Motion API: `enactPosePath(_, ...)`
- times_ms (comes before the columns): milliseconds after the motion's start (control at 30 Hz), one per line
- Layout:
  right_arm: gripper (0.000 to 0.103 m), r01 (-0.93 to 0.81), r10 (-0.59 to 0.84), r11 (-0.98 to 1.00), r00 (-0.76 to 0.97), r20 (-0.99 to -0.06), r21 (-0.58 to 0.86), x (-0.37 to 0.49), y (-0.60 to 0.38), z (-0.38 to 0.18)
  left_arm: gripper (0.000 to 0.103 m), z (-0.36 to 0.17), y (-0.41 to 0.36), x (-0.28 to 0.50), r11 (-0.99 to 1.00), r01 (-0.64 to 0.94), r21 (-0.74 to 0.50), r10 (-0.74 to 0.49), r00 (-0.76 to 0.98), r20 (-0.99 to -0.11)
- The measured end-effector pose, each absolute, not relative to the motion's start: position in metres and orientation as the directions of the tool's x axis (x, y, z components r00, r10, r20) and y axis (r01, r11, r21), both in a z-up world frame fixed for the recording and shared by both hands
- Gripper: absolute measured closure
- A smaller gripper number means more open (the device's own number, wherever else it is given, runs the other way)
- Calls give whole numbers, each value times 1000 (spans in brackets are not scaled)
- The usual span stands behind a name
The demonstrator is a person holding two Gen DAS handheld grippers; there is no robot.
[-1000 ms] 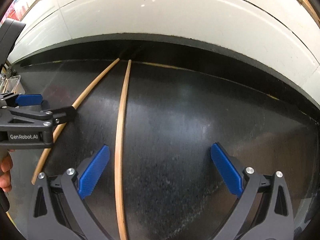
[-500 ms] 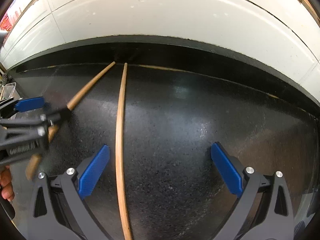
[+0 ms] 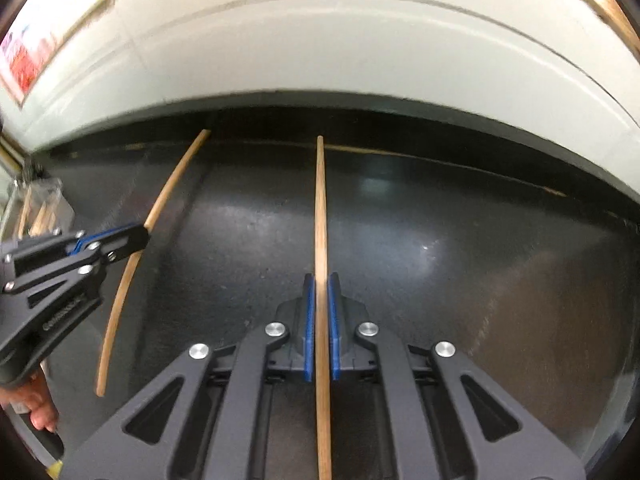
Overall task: Organize utensils
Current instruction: 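Carry both chopsticks over the clear container and lower them in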
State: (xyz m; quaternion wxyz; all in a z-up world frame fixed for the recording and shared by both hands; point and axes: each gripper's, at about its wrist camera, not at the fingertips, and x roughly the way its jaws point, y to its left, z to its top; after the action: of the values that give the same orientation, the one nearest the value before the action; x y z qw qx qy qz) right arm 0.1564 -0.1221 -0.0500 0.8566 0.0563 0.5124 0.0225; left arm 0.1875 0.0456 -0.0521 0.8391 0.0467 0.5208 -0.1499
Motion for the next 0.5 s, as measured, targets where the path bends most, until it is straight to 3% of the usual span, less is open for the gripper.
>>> enactPosePath(233,96,60,172,968,546,-820,244,125,-116,1,98,8,100,160,943,265,-198,-309,487,-817)
enactPosePath(500,96,6,268,943,582,-767,334,87,-55,44,97,44,171,116,956,213,-203,-287,518,-806)
